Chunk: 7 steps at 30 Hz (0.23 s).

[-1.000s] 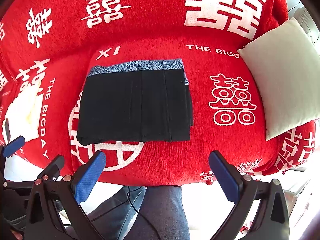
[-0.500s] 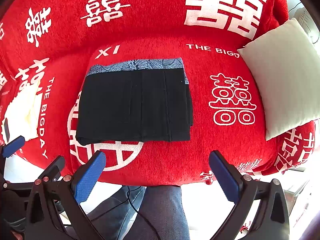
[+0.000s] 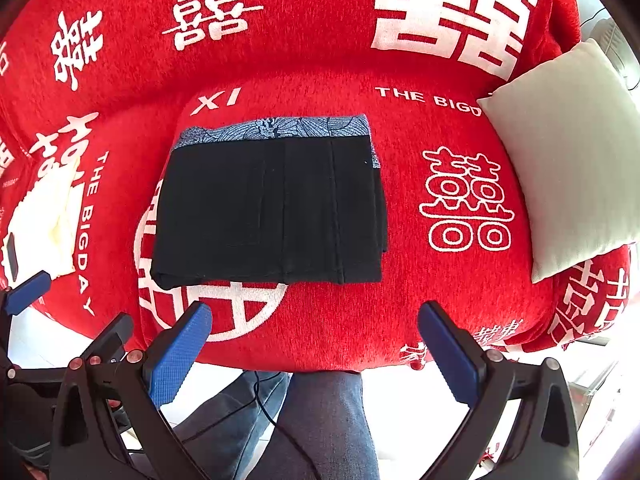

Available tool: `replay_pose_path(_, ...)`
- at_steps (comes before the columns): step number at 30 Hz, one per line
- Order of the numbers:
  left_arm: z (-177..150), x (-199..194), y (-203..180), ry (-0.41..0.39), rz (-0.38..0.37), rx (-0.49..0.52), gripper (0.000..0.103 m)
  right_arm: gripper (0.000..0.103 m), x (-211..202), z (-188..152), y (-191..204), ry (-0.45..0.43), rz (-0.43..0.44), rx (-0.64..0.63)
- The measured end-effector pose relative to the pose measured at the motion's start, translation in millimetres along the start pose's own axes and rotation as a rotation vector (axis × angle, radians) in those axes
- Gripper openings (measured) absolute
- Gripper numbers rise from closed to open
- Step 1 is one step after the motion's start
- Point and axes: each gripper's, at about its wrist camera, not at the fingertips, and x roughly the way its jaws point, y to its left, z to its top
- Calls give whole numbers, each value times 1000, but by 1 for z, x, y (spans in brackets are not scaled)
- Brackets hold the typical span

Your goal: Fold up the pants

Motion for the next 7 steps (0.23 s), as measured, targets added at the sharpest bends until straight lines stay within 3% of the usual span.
replay_pose_path(7, 0, 0, 0, -8, -6, 4, 102, 103, 0, 1, 0, 2, -1, -2)
